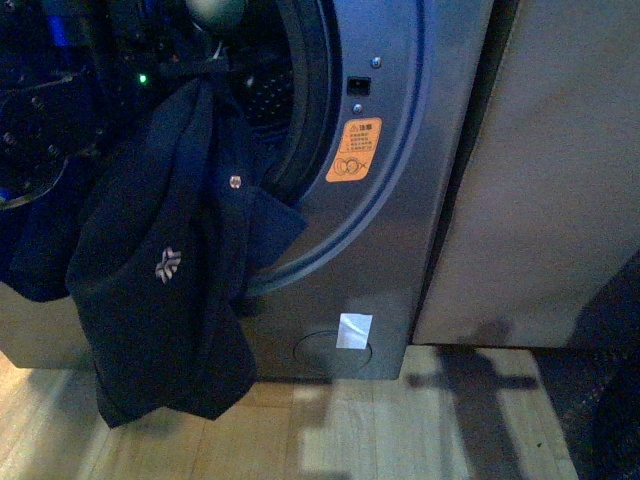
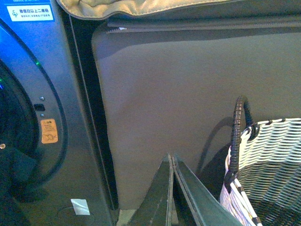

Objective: Put clothes into washing machine

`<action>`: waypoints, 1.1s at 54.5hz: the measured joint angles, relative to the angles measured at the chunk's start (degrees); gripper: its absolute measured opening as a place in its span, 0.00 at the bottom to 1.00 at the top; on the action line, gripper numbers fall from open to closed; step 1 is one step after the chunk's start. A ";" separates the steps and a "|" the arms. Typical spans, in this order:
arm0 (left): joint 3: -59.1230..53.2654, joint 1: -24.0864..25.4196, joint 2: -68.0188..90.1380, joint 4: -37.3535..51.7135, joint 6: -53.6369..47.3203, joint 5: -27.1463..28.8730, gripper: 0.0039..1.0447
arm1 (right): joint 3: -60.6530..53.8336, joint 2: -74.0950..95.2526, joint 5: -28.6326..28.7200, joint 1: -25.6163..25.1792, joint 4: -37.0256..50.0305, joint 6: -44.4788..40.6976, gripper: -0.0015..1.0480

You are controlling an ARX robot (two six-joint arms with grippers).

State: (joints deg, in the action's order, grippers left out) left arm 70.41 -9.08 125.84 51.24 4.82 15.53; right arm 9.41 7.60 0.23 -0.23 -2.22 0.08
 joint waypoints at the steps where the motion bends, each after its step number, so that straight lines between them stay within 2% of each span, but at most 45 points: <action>1: 0.46 -0.02 0.22 -0.22 0.00 0.09 0.04 | -0.20 -0.13 0.00 0.00 0.07 0.00 0.02; 23: 18.49 -2.54 8.55 -8.76 1.01 5.44 0.04 | -4.50 -3.30 0.00 0.00 1.29 0.00 0.02; 42: 39.98 -1.51 16.59 -18.27 -3.30 18.62 0.04 | -6.60 -5.14 0.02 0.00 1.64 0.00 0.02; 53: 45.88 -0.70 19.08 -20.55 -4.66 20.17 0.04 | -9.03 -7.23 -0.04 0.00 2.01 0.00 0.02; 60: 48.68 -0.31 20.06 -26.93 -4.74 20.90 0.04 | -9.05 -7.34 0.00 0.00 2.01 0.00 0.02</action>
State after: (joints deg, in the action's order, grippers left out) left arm 119.09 -9.39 145.91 24.32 0.08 36.42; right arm 0.36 0.25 0.23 -0.23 -0.21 0.08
